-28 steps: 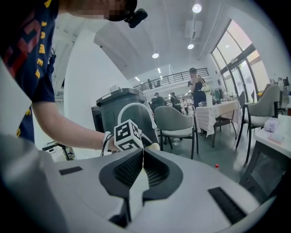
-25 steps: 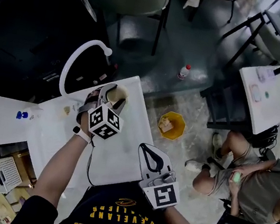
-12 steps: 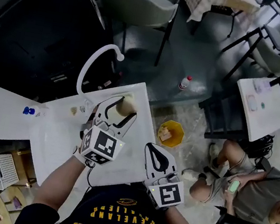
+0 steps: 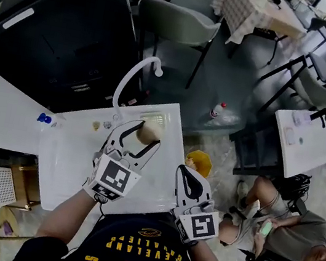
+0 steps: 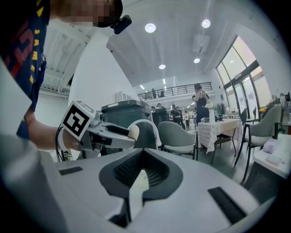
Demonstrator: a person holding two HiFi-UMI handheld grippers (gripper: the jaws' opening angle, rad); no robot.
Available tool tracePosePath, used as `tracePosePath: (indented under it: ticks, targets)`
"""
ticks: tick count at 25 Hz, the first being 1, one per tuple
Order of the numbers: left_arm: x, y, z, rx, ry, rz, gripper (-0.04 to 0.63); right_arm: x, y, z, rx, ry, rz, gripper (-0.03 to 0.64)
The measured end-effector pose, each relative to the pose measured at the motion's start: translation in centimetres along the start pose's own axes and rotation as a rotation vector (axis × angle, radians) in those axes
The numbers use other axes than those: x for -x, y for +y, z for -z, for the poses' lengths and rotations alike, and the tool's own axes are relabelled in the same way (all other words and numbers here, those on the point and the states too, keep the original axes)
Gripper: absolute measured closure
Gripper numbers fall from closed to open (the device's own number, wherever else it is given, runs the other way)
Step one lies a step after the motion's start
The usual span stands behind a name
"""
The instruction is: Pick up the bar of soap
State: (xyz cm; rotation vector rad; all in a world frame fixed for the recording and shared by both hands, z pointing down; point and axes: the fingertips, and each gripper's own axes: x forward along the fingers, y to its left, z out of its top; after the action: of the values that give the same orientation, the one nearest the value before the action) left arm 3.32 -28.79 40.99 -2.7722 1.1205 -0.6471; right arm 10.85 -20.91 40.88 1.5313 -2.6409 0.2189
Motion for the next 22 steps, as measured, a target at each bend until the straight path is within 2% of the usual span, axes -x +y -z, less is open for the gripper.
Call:
tracePosePath:
  ticks: [14,22]
  targets:
    - [7.5,-1.2,-1.2,0.112,-0.098,0.022,0.331,1.0,4.0,-3.3,0.038,-0.069,-0.008,0.600]
    - [10.0,-2.2,-2.3,0.282,-0.188,0.081,0.331,1.2,4.1,-4.2,0.052,-0.085,-0.010,0.600]
